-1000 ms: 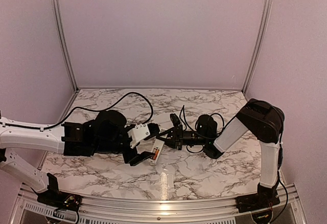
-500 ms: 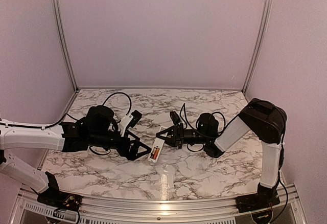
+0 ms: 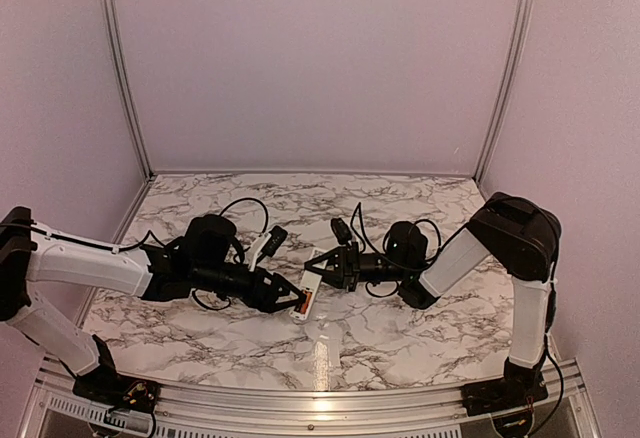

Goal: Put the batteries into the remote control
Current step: Press the battery in the battery compartment.

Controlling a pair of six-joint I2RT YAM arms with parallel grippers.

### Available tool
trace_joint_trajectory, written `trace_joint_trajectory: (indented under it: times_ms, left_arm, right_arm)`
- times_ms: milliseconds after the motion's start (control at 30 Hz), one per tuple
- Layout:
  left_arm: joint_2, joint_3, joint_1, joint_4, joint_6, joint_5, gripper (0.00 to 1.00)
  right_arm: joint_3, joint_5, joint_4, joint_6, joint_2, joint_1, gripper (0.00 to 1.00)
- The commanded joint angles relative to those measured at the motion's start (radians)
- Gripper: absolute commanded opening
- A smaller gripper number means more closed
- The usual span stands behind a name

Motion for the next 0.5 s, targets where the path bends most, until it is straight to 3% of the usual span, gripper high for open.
trace_joint_trajectory:
  times_ms: [0,467]
  left_arm:
    - [0.034,0.005,0.005,0.031,-0.004,0.025,0.77]
    - [0.016,-0.034,0.006,0.099,0.044,0.086,0.69]
  right_arm:
    - [0.023,-0.012,0.056,0.014,-0.047,0.013,0.00]
    - [0.020,-0.027,0.085,0.043,-0.039,0.013,0.00]
